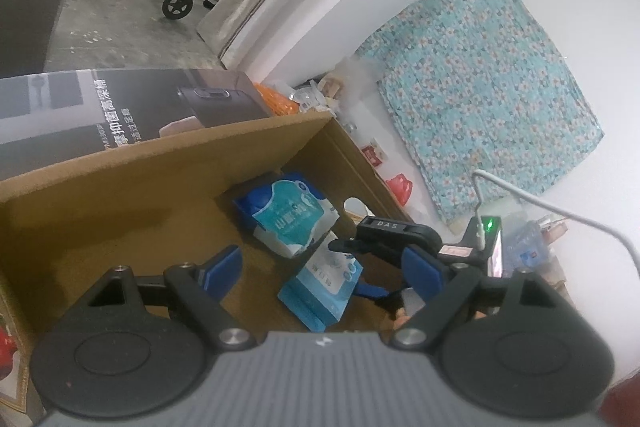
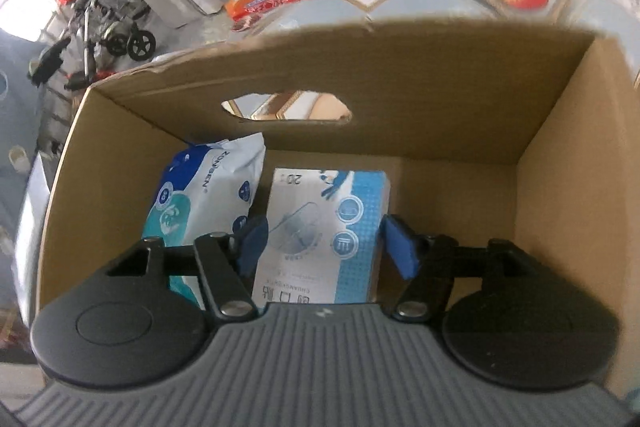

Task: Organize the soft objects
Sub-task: 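Reach the right tool to the light-blue towel and grasp its edge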

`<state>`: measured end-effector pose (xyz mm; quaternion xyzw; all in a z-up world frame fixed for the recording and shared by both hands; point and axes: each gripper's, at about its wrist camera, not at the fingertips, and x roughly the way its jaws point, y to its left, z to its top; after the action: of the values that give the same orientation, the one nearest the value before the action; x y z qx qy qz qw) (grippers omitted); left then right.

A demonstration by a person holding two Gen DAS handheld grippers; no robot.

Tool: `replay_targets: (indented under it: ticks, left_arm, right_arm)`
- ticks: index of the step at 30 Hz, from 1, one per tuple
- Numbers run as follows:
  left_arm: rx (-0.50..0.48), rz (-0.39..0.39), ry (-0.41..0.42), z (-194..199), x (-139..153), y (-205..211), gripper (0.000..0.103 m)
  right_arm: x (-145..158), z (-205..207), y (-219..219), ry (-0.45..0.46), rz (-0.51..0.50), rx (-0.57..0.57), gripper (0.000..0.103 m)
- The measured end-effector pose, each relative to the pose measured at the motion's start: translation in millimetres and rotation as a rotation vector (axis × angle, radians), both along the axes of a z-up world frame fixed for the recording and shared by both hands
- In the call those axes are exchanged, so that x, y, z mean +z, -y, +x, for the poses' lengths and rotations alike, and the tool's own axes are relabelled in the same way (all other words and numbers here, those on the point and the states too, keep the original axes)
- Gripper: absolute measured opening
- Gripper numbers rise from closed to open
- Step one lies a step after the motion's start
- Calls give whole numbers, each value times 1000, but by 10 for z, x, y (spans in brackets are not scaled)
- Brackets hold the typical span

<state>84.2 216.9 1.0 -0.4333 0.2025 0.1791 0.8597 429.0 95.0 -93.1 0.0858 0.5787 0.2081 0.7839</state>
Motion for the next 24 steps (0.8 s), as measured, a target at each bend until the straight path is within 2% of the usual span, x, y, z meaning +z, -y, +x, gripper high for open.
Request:
replay_targets:
  ticks: [2,5,8,13,16,20,24]
  left_arm:
    - [1,3,-1,0,6,1,87]
    - [2,10,-4,-4,17,11,87]
    - [2,15,4,-13,35,25,87]
    - [-19,49,29,-91,156,112,87]
    - [-60,102,59,-199,290,223,89]
    - [-133,228,95,-353,489,472,94]
    - [-287,354,129,-429,666,869,101]
  right_arm:
    - [-64,24,43,-27,61,-38,71]
    - [-80,26,48,-44,113,-61,71]
    - [-42,-16,70,-25,120,-65,71]
    - [259,-126,186,16,205,-68,75]
    - [603,-286,368,30,313,-23,76]
    - [1192,-769,991,137,481,81,86]
    - [1567,-1380,1951,292,516,114,95]
